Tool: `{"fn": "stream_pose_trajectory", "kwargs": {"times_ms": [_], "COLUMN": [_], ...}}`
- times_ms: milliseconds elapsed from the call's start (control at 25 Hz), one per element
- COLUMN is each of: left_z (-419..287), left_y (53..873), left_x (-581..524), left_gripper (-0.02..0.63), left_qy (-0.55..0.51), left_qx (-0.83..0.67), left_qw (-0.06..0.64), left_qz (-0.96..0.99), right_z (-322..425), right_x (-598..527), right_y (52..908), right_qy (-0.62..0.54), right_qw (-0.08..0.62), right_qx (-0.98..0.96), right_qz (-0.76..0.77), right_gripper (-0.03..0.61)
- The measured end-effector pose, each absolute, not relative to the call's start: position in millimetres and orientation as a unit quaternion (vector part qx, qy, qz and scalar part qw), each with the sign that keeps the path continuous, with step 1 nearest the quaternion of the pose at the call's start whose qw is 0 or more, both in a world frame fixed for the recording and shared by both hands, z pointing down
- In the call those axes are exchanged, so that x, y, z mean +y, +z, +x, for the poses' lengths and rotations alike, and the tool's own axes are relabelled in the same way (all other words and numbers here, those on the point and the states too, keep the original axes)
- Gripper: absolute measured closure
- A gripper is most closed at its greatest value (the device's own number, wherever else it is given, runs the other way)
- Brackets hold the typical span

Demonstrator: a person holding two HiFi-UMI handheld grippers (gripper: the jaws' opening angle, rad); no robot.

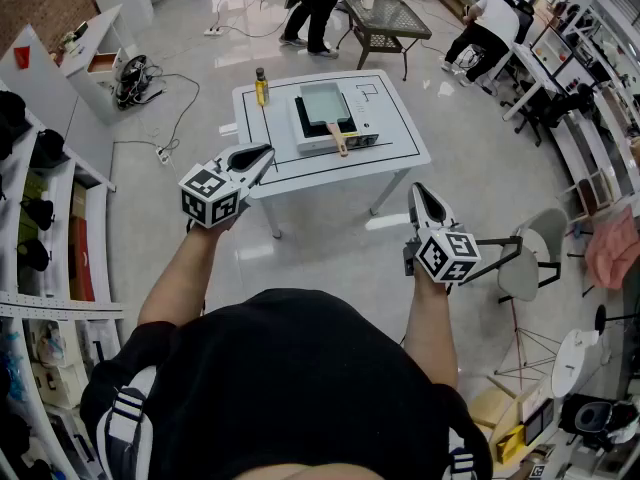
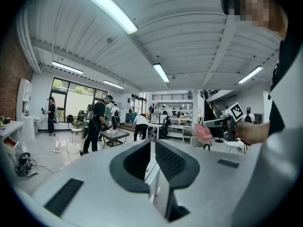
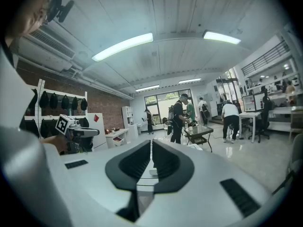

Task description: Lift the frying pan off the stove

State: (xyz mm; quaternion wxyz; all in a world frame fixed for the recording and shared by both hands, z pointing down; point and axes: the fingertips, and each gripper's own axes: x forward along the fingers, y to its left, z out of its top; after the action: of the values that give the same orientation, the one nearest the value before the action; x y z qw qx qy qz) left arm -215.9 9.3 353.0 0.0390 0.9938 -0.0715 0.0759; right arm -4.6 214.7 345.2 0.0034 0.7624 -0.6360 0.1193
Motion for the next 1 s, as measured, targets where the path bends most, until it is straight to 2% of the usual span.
{"fn": "stream_pose_trajectory", "kwargs": {"times_ms": [1000], "left_z": [-213], "left_y": [367], "left_x": [-55], "left_gripper": [0.581], "left_qy": [0.082], "left_qx": [-0.019], "left_qw": [0.041], "left_qz": [0.996], "right_z": [-16], "right_x": [157], "right_y": [353], "right_qy": [0.114], "right_qw": [0.009], "right_qx": [-0.588], "right_qz": [0.801], "right_gripper": [0.563]}}
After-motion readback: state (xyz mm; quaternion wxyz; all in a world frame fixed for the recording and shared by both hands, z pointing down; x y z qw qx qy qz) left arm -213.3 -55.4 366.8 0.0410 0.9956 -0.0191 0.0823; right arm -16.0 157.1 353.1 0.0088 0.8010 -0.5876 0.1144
